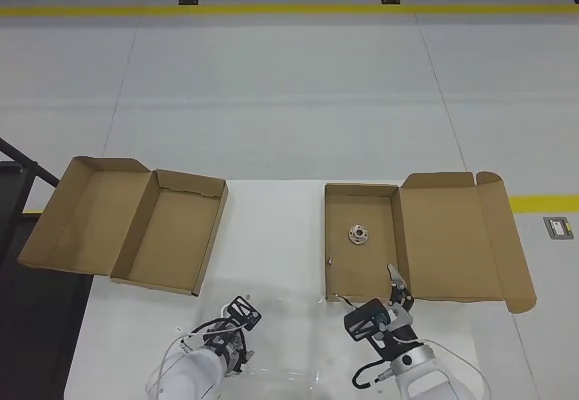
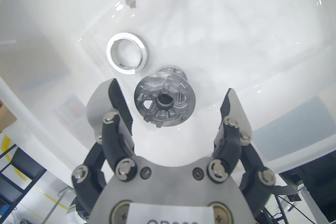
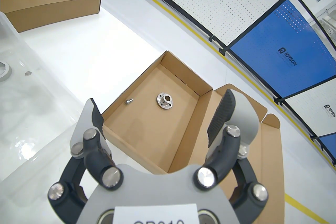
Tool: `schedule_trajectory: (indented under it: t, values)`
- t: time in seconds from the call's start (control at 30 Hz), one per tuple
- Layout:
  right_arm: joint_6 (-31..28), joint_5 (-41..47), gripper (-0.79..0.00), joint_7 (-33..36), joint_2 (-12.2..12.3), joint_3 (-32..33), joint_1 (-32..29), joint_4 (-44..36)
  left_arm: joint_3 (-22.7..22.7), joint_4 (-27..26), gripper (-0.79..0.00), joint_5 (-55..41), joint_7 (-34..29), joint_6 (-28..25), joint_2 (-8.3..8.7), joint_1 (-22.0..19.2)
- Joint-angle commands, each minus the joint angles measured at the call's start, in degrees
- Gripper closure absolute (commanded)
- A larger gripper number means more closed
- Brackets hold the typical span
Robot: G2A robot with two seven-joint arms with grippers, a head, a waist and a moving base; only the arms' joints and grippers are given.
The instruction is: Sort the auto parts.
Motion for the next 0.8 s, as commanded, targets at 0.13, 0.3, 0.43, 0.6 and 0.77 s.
schedule_trajectory:
  t: [0.13,0.3,0.43,0.6,0.77]
  values:
    - [-0.01,0.0,-0.785,-0.01,0.0,0.0,0.0,0.0,-0.18,-1.37,0.0,0.31,-0.38,0.67,-0.05,0.51]
    - [-0.01,0.0,-0.785,-0.01,0.0,0.0,0.0,0.0,-1.58,-4.66,0.0,0.16,0.32,1.09,0.1,2.09]
    - [-0.01,0.0,-0.785,-0.01,0.0,0.0,0.0,0.0,-4.68,-9.71,0.0,-1.43,1.84,0.6,0.47,4.6]
    - [-0.01,0.0,-0.785,-0.01,0.0,0.0,0.0,0.0,-11.14,-16.1,0.0,-6.56,4.78,-0.16,0.98,7.97]
    - [-0.01,0.0,-0.785,-0.01,0.0,0.0,0.0,0.0,-20.48,-19.59,0.0,-18.66,14.74,1.73,1.05,11.1]
